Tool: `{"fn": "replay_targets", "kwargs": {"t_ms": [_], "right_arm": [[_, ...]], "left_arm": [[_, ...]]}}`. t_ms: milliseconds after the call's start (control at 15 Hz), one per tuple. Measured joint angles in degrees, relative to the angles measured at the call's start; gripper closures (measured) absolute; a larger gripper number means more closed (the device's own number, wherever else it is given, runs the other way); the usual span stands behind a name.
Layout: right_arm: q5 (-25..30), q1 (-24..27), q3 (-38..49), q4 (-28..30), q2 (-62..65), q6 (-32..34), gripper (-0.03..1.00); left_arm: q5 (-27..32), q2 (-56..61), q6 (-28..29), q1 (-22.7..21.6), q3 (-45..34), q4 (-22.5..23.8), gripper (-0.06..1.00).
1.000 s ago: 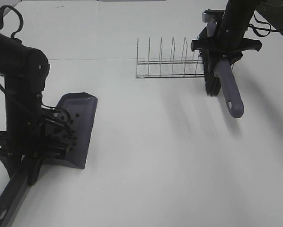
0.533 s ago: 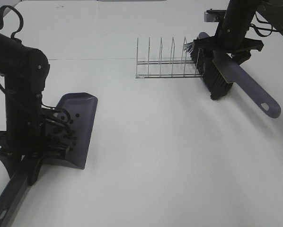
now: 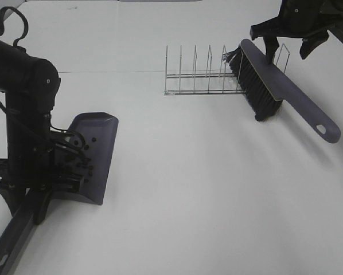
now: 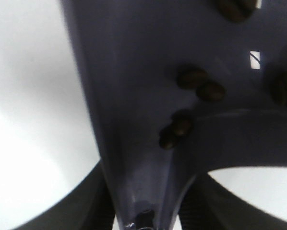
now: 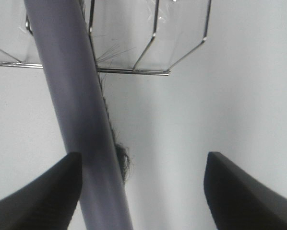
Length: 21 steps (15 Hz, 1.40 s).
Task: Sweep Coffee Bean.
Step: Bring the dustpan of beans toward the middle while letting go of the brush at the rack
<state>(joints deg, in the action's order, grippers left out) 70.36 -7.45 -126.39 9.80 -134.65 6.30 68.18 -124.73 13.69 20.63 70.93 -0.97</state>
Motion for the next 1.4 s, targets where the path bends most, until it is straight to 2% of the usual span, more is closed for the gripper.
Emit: {"fn": "replay_targets", "kwargs": {"t_ms": [133, 267, 400, 533, 667, 733, 933, 1200, 1400], "right_arm": [[-0.1, 0.0, 0.2, 0.0, 2.3, -2.2, 0.34], [-0.6, 0.0, 4.9, -3.2, 8.0, -3.1, 0.34], [-0.7, 0.0, 16.8, -8.4, 16.8, -3.4, 0.34], [-0.7, 0.0, 29.8, -14.6, 25.9, -4.2, 0.34], [-0.6, 0.0, 43.7, -19.9, 34.8, -6.6, 0.34], [-0.9, 0.0, 46.2, -20.3, 37.2, -7.1, 0.34], [-4.0, 0.0, 60.8, -20.9, 51.3, -7.6, 0.34], [-4.1, 0.0, 73.5, -20.9, 71.5, -7.7, 0.34], [-3.5, 0.0, 76.3, -20.9, 76.7, -7.3, 0.34]], "left_arm": [[0.0, 0.0, 0.0, 0.0, 0.0, 0.0, 0.59], [0.0, 0.0, 0.0, 0.0, 0.2, 0.0, 0.59], [-0.3, 0.7, 0.1, 0.0, 0.7, -0.9, 0.59], [-6.7, 1.1, 0.5, 0.2, 3.5, -4.0, 0.59], [-10.9, 0.6, 0.7, 0.8, 6.1, -5.0, 0.59], [-11.5, 0.4, 0.7, 1.1, 6.9, -5.1, 0.59], [-12.0, -1.7, 0.9, 3.2, 10.9, -5.5, 0.59], [-11.7, -4.1, 1.9, 4.0, 14.1, -8.7, 0.60], [-10.2, -4.2, 1.9, 4.0, 14.7, -9.5, 0.60]]}}
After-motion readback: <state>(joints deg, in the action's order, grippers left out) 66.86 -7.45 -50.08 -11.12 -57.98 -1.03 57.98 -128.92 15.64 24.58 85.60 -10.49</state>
